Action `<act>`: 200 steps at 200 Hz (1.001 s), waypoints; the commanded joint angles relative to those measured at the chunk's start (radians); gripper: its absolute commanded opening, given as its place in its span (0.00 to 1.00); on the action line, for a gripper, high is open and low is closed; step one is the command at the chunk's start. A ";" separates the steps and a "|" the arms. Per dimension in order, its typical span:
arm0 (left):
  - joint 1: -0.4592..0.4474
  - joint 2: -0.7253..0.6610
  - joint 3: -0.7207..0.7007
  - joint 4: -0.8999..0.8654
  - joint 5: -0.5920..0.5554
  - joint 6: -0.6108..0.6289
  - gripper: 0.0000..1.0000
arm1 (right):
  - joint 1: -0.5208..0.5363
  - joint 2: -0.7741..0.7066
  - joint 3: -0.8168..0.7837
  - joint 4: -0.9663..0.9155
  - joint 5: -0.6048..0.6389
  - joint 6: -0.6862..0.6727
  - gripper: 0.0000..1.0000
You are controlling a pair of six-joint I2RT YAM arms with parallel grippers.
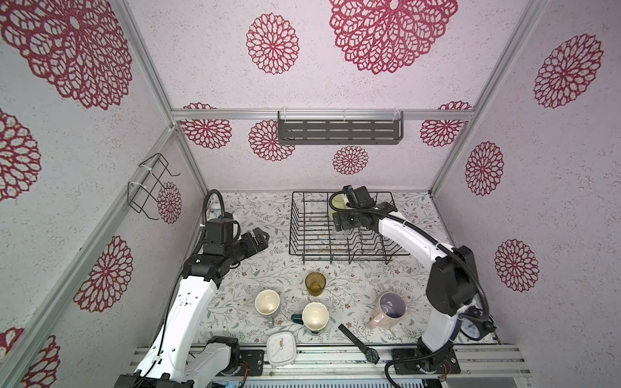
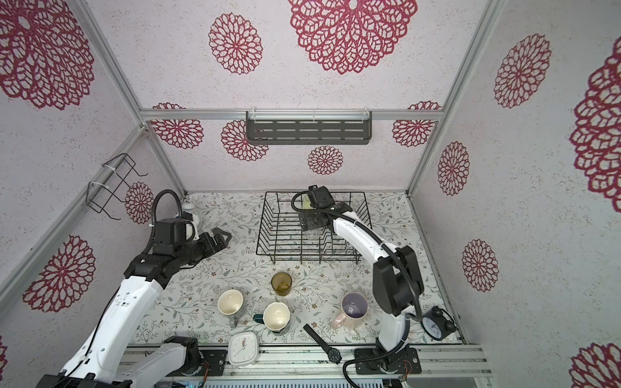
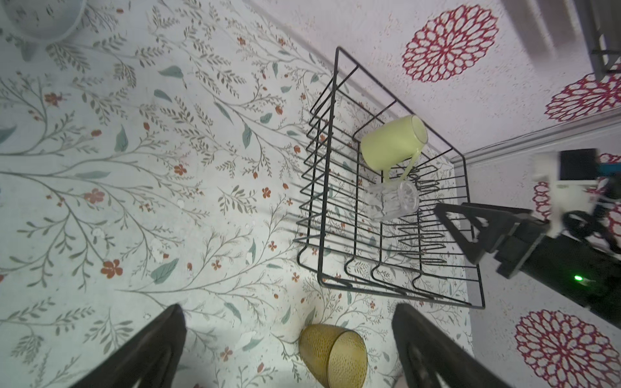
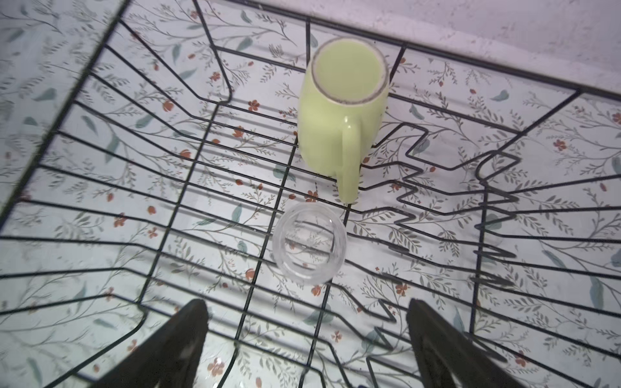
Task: Load cups into a dish rack
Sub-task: Place the cup upside down at the dish rack, then pick up the cup from the bottom-left of the table.
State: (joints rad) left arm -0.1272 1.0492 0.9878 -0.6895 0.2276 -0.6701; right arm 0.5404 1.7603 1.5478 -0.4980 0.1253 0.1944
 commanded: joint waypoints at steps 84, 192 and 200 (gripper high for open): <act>-0.089 0.097 0.059 -0.399 -0.081 -0.101 0.92 | -0.022 -0.492 -0.486 0.368 -0.102 -0.047 0.99; -0.225 -0.006 0.005 -0.738 -0.139 -0.249 0.71 | -0.022 -0.455 -0.459 0.391 -0.128 -0.003 0.99; -0.226 -0.015 -0.009 -0.728 -0.133 -0.258 0.70 | -0.022 -0.458 -0.459 0.394 -0.125 -0.004 0.99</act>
State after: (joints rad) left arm -0.3386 1.0527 1.0115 -1.3708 0.1383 -0.8791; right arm 0.5217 1.3098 1.0569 -0.1425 -0.0029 0.1776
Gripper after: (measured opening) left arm 0.711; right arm 0.989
